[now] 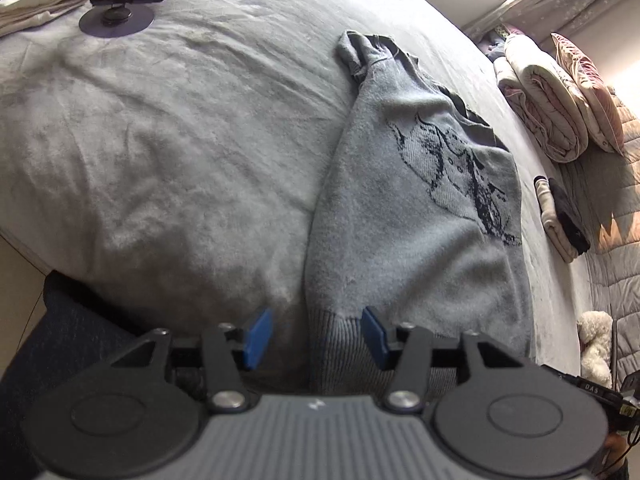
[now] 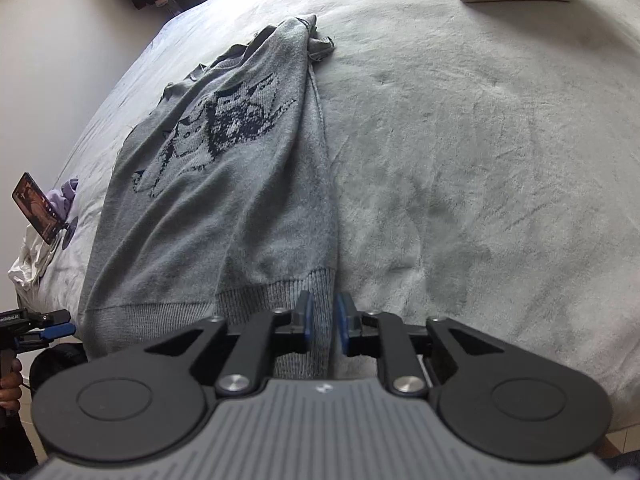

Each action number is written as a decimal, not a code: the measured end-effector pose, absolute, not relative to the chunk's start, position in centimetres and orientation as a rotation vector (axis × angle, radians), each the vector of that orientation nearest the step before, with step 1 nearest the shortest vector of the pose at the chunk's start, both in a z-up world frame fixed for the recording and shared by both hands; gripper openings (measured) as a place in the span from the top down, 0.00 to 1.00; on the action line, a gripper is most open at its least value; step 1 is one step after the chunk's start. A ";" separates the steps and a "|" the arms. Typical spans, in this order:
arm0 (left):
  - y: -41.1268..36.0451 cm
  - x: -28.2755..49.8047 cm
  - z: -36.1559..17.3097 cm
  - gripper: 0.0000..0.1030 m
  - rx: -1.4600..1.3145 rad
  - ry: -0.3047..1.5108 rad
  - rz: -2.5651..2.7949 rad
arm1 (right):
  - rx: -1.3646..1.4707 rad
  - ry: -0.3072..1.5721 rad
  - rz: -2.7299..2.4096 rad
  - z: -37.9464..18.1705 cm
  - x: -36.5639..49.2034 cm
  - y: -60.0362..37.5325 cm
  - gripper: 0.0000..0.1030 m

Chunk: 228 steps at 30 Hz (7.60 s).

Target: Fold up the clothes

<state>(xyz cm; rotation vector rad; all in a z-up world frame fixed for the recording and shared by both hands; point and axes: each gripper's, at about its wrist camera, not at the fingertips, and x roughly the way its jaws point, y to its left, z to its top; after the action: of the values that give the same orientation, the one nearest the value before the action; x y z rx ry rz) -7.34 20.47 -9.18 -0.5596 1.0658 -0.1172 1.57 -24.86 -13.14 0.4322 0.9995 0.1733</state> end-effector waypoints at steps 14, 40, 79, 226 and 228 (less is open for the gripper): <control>15.2 3.0 -6.2 0.49 -0.466 0.997 -0.212 | 0.477 0.885 0.145 -13.2 12.3 -27.9 0.56; -0.6 31.7 -9.2 0.50 -0.484 0.989 -0.321 | 0.769 0.753 0.221 -18.1 28.6 -30.9 0.76; 7.8 31.0 -8.3 1.00 -0.520 0.869 -0.193 | 0.613 0.646 0.210 -10.0 22.3 -29.0 0.97; -11.4 32.9 -7.5 0.65 -0.018 0.839 -0.517 | 0.323 0.844 0.175 -12.9 23.2 -36.0 0.60; -11.9 33.7 -7.8 0.62 0.010 0.836 -0.503 | 0.359 0.810 0.120 -13.0 23.9 -37.1 0.60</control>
<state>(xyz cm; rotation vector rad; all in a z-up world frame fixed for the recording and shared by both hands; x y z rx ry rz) 33.73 -11.90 -7.83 0.0104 0.8362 -0.5028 23.88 -37.10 -12.99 0.3588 0.8105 0.1197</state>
